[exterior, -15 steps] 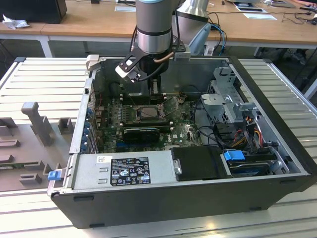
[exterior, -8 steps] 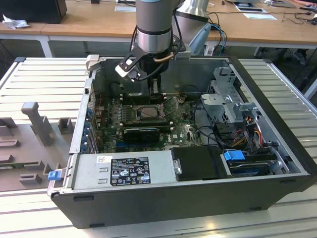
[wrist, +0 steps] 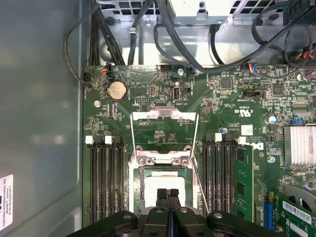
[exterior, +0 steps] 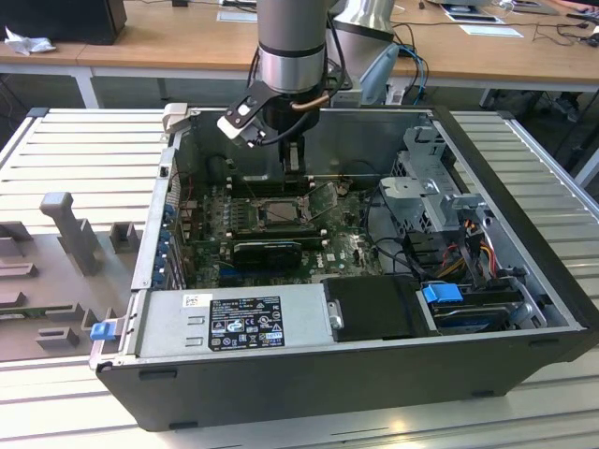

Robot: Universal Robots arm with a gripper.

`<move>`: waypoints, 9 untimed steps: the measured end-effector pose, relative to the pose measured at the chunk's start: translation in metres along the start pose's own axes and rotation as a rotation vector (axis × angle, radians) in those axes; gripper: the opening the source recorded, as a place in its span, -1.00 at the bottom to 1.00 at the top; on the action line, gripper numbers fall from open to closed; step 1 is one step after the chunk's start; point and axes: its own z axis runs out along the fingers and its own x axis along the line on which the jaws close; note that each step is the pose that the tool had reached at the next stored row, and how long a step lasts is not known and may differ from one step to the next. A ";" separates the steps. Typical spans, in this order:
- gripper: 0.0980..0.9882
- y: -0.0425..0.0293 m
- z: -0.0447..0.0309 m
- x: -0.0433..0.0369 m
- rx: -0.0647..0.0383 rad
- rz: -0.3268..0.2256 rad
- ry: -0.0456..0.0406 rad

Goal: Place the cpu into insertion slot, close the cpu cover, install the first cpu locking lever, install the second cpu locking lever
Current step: 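Close the cpu cover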

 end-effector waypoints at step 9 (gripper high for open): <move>-0.98 0.0017 -0.0027 0.0001 0.000 0.000 -0.0003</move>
